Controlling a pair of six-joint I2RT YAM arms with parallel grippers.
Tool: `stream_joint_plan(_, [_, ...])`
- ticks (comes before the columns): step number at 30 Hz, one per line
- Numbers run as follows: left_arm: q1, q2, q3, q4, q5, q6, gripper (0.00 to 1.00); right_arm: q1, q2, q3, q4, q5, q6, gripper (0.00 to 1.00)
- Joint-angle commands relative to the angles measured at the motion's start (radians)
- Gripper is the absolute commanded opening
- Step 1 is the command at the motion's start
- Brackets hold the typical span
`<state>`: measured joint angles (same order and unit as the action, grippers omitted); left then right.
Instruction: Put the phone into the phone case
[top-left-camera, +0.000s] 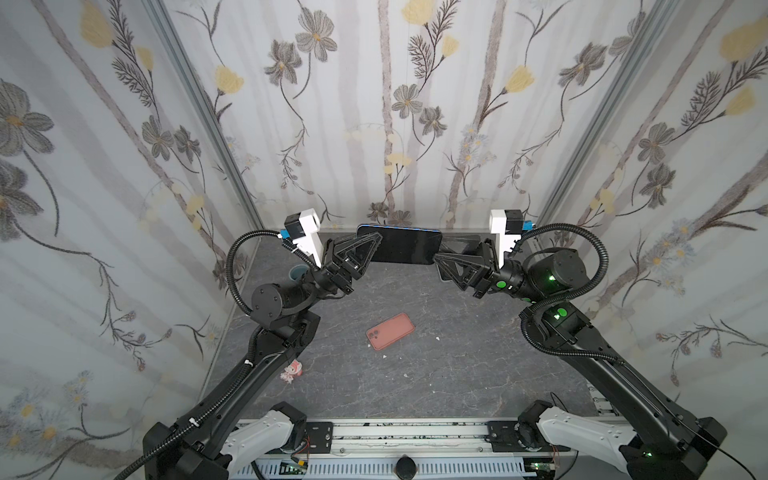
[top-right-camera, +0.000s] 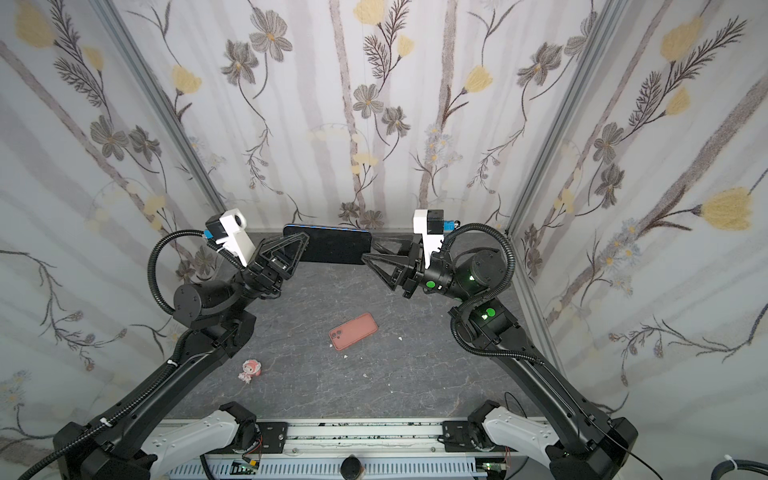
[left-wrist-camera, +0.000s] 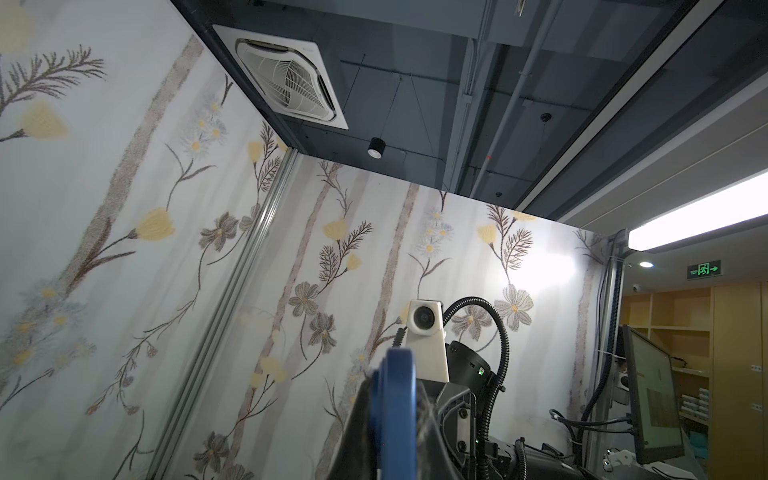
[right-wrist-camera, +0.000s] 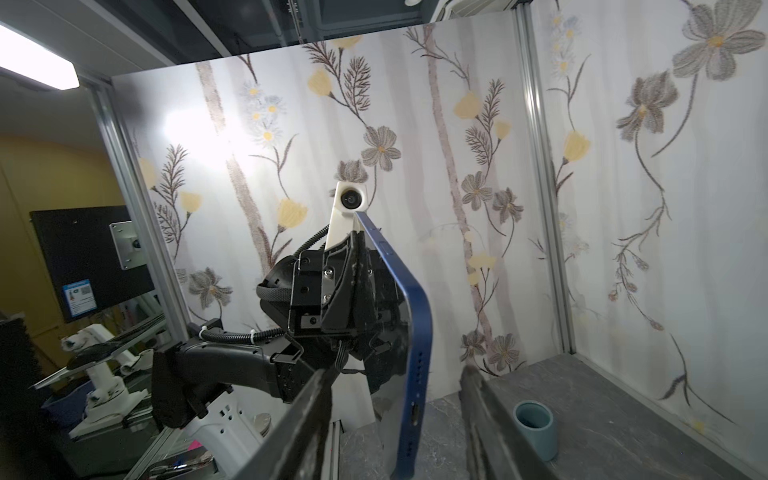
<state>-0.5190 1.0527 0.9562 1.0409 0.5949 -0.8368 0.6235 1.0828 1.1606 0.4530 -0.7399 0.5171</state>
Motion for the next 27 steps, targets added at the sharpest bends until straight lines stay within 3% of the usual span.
stream_joint_plan(1, [-0.003, 0.005, 0.001, 0.114, 0.021, -0.049, 0.0, 0.008, 0.009, 0.016, 0.086, -0.081, 0.04, 0.51])
stream_joint_plan(6, [-0.01, 0.013, -0.006, 0.123, 0.022, -0.051, 0.0, 0.031, 0.036, 0.03, 0.145, -0.099, 0.066, 0.41])
stream_joint_plan(14, [-0.018, 0.013, -0.01, 0.131, 0.007, -0.047, 0.0, 0.046, 0.057, 0.051, 0.153, -0.112, 0.07, 0.02])
stream_joint_plan(19, [-0.017, 0.009, -0.008, 0.113, -0.006, -0.027, 0.0, 0.047, 0.049, 0.051, 0.123, -0.093, 0.057, 0.0])
stream_joint_plan(23, [-0.018, -0.005, -0.008, 0.073, -0.034, 0.009, 0.18, 0.045, 0.047, 0.05, 0.112, -0.088, 0.057, 0.0])
stream_joint_plan(25, [-0.017, -0.017, -0.011, 0.055, -0.045, 0.027, 0.52, 0.046, 0.044, 0.048, 0.109, -0.076, 0.056, 0.0])
stream_joint_plan(27, [-0.017, -0.039, -0.019, 0.003, -0.072, 0.078, 0.65, 0.043, 0.031, 0.04, 0.113, -0.052, 0.05, 0.0])
